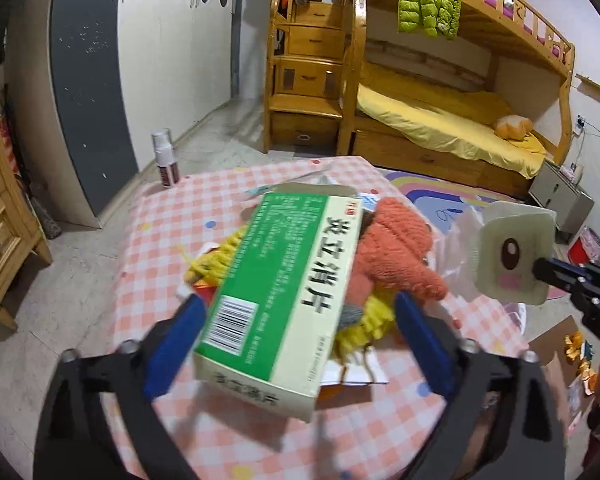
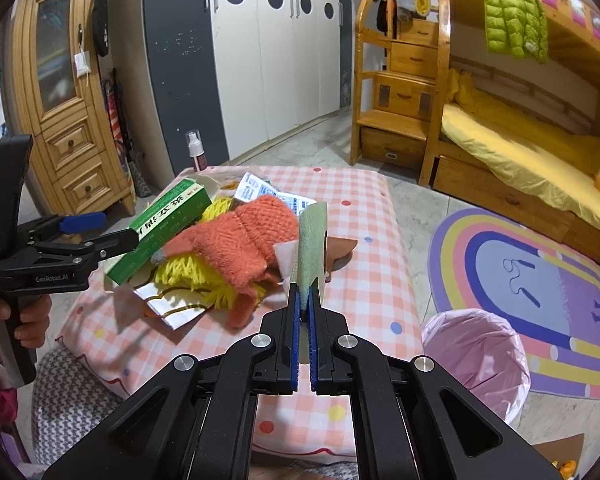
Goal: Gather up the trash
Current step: 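Carry the box and card toward the pink trash bin with both tools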
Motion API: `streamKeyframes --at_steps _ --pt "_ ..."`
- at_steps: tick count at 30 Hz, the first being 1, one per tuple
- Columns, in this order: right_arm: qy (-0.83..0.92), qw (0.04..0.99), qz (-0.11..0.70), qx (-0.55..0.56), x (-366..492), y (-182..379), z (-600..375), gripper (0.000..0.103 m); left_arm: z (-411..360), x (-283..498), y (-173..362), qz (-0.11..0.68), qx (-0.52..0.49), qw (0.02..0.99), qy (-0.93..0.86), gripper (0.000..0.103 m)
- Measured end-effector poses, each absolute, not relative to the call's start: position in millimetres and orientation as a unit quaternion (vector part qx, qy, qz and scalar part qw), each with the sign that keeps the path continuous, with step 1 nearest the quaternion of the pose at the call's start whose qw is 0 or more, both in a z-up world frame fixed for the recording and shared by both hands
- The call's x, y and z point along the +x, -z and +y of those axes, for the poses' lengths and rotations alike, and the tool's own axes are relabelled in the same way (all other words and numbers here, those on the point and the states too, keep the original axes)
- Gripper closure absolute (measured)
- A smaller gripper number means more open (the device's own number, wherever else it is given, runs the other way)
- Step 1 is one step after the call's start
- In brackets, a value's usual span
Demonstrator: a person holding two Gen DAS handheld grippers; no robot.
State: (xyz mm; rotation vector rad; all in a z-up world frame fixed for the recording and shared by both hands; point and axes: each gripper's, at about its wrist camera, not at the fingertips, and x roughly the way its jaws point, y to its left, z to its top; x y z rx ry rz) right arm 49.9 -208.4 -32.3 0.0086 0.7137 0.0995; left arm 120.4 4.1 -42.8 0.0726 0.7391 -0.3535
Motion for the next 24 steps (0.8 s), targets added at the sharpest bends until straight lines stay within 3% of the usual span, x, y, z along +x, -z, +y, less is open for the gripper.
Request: streamKeyframes --at_steps 10,17,22,24 --pt "-0.051 0.932 0.358 0.005 49.8 34.1 -203.0 0.1 25.2 147.8 80.9 0.412 0.031 0.885 0.213 0.007" --pt "-0.049 0.932 0.36 -0.003 49.0 32.3 -197.7 0.1 26.8 143.5 96.2 0.401 0.071 0.888 0.213 0.007" --pt "-0.052 0.932 0.359 -0.005 48.3 32.7 -191.5 0.1 23.6 126.7 103.0 0.401 0.12 0.89 0.182 0.009" --pt "-0.052 0.931 0.36 -0.005 47.2 33.4 -190.4 0.1 19.9 122.2 107.3 0.399 0.14 0.891 0.163 0.015"
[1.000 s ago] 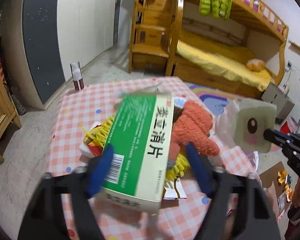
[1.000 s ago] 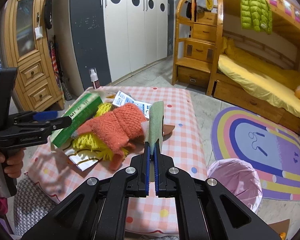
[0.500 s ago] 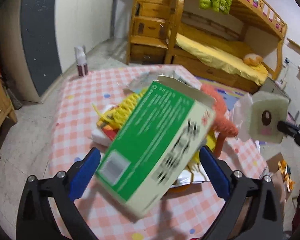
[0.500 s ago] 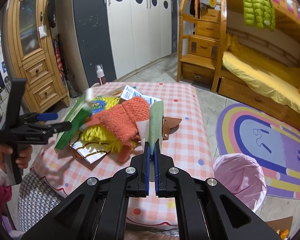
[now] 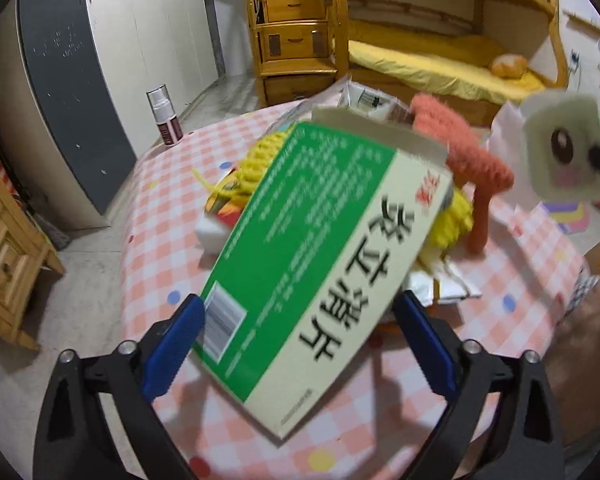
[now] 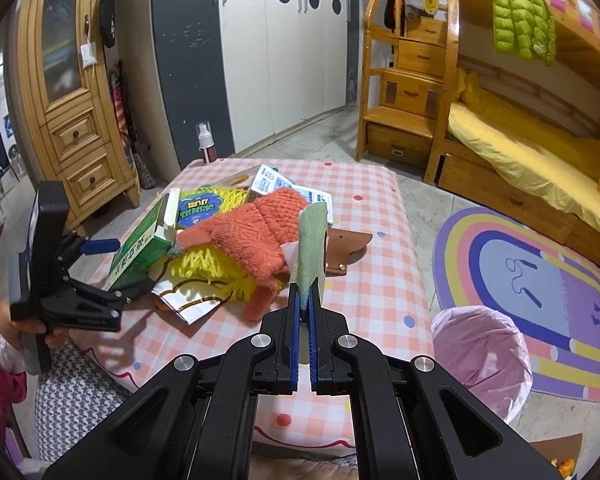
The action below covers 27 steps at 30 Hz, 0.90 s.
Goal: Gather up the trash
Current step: 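Carry the box and card toward the pink trash bin with both tools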
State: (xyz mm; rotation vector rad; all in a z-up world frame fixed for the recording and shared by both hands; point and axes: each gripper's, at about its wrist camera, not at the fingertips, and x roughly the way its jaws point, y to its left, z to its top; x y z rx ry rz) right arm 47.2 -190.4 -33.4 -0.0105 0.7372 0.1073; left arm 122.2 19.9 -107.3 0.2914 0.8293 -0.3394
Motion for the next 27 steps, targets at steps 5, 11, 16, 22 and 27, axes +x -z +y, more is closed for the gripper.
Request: streamKeyframes --at_steps 5,11,16,22,27 --pt "-0.052 0.933 0.356 -0.01 41.3 30.6 -188.0 0.1 18.9 114.5 102.1 0.382 0.158 0.902 0.127 0.044" --pt "-0.048 0.938 0.342 -0.01 30.4 22.7 -190.3 0.1 33.9 101.5 70.9 0.348 0.128 0.923 0.101 0.074" --pt "-0.039 0.947 0.32 -0.001 22.8 11.6 -197.3 0.1 51.0 90.5 34.0 0.326 0.073 0.936 0.11 0.081" --pt "-0.035 0.958 0.284 0.015 11.8 -7.1 -212.3 0.1 47.6 66.8 -13.0 0.29 0.035 0.945 0.147 0.081" --pt "-0.028 0.961 0.273 0.034 1.8 -14.1 -230.8 0.1 9.3 46.4 -34.7 0.272 0.032 0.941 0.197 0.081"
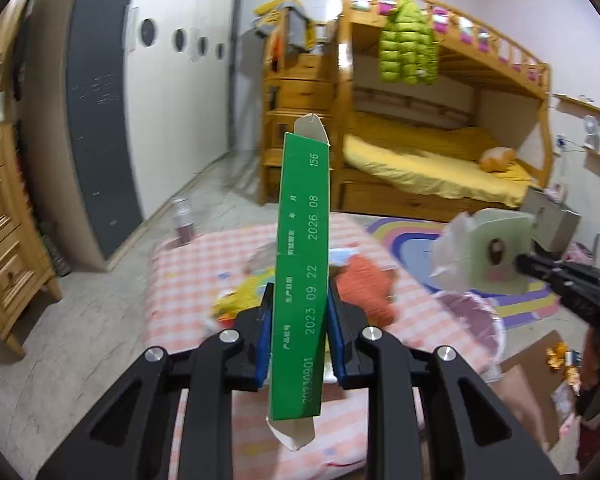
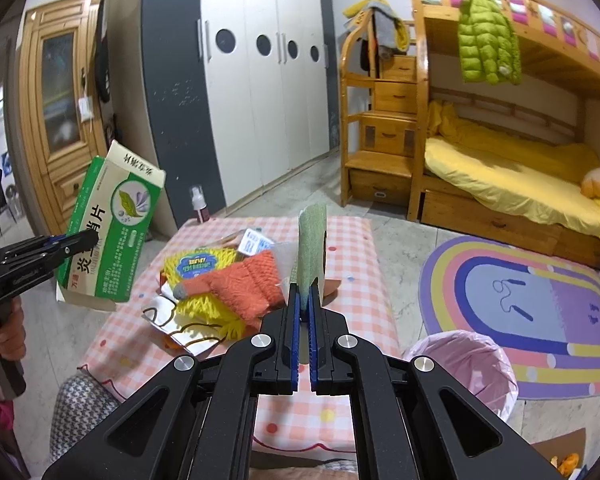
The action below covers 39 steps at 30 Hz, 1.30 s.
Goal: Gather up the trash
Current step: 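Carry the box and card toward the pink trash bin with both tools, then open both tools over the pink bin to drop box and card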
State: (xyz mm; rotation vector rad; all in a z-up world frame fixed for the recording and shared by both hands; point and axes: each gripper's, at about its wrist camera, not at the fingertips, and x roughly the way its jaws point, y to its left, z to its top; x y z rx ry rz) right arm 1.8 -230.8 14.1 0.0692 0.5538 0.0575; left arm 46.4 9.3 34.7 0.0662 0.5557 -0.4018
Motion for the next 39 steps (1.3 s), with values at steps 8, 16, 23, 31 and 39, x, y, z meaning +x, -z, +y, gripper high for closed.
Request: streamKeyframes --at_steps 8,16,23,31,39 --pt "0.017 0.958 0.279 0.062 -20.3 -4.0 -275.8 0.1 -97.5 44.4 -18.3 0.28 0.049 0.914 0.289 0.081" --pt "0.094 0.947 0.294 0.09 -39.9 18.2 -339.9 0.1 -186.2 61.7 18.8 0.317 0.061 0.877 0.357 0.081" --pt "0.146 0.922 0.339 0.115 -36.1 62.2 -389.2 0.1 -255.8 83.7 53.1 0.355 0.082 0.843 0.397 0.081" --pt "0.156 0.905 0.374 0.131 -13.3 105.9 -417.1 0.099 -310.6 108.7 75.4 0.375 0.095 0.82 0.422 0.079" --pt "0.166 0.893 0.387 0.159 0.5 126.5 -432.4 0.085 -310.3 121.9 79.0 0.38 0.086 0.825 0.409 0.048"
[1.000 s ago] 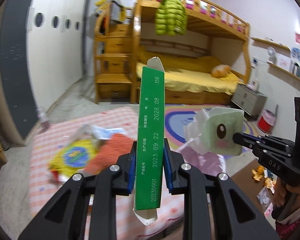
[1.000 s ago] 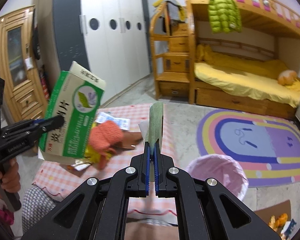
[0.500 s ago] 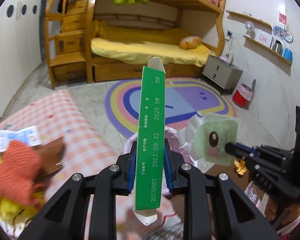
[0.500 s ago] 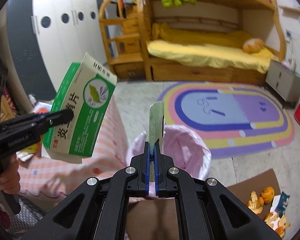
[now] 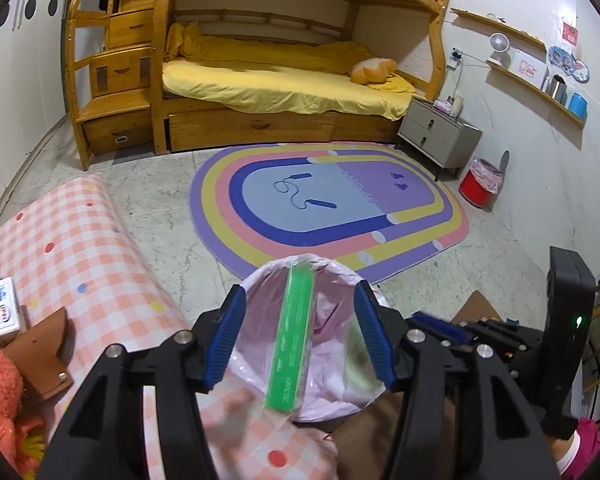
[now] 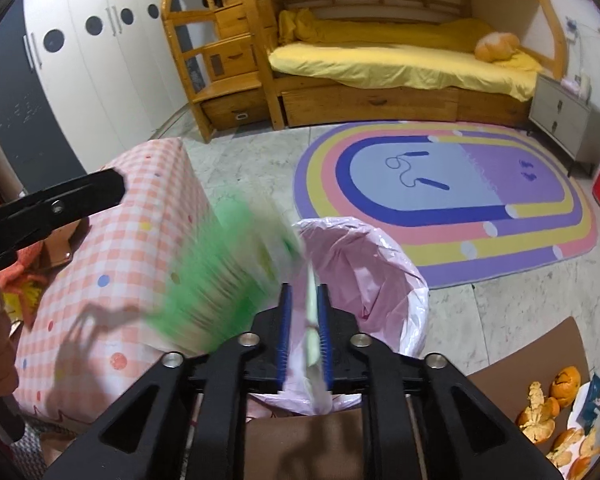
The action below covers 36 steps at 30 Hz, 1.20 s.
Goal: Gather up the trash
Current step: 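Open both tools over the pink bin to drop box and card, then move both open tools back over the trash pile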
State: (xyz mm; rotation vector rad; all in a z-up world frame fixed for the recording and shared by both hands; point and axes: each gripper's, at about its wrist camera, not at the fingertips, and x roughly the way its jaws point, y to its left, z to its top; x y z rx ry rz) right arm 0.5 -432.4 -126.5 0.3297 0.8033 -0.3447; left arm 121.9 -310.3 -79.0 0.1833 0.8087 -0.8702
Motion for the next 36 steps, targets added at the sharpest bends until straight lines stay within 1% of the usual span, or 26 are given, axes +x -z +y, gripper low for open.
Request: streamKeyframes --at_steps 6,14,18,23,25,29,31,33,35,36 --pt "0.165 0.902 0.365 0.161 -17.8 104.6 -426.7 0.085 -276.7 118.2 68.4 0.376 0.085 0.843 0.375 0.048" --pt "0.131 0.924 0.333 0.136 -32.4 57.1 -388.2 0.084 -224.4 100.6 43.7 0.358 0.073 0.869 0.334 0.048" --pt "0.101 0.931 0.324 0.133 -34.2 38.7 -362.4 0.079 -193.6 85.7 33.2 0.347 0.076 0.883 0.307 0.048" --pt "0.055 0.94 0.321 0.098 -26.7 21.6 -316.6 0.078 -151.8 71.1 25.9 0.341 0.075 0.896 0.273 0.044" --pt "0.035 0.94 0.326 0.09 -20.8 19.5 -299.5 0.074 -133.0 66.6 24.1 0.34 0.077 0.903 0.249 0.044" --pt "0.003 0.94 0.332 0.072 -8.7 17.9 -268.9 0.064 -94.7 58.9 21.5 0.335 0.073 0.916 0.208 0.036" --pt "-0.016 0.94 0.336 0.062 0.0 16.8 -251.6 0.059 -74.5 57.2 20.8 0.337 0.069 0.921 0.184 0.035" --pt "-0.026 0.94 0.337 0.051 6.7 16.2 -239.7 0.055 -52.8 56.8 21.0 0.335 0.065 0.926 0.158 0.031" --pt "-0.04 0.939 0.34 0.041 16.4 16.0 -224.2 0.053 -40.0 58.0 20.7 0.335 0.062 0.929 0.141 0.026" --pt "-0.048 0.938 0.342 0.036 21.7 17.1 -216.1 0.052 -31.4 59.3 22.1 0.337 0.062 0.931 0.129 0.026"
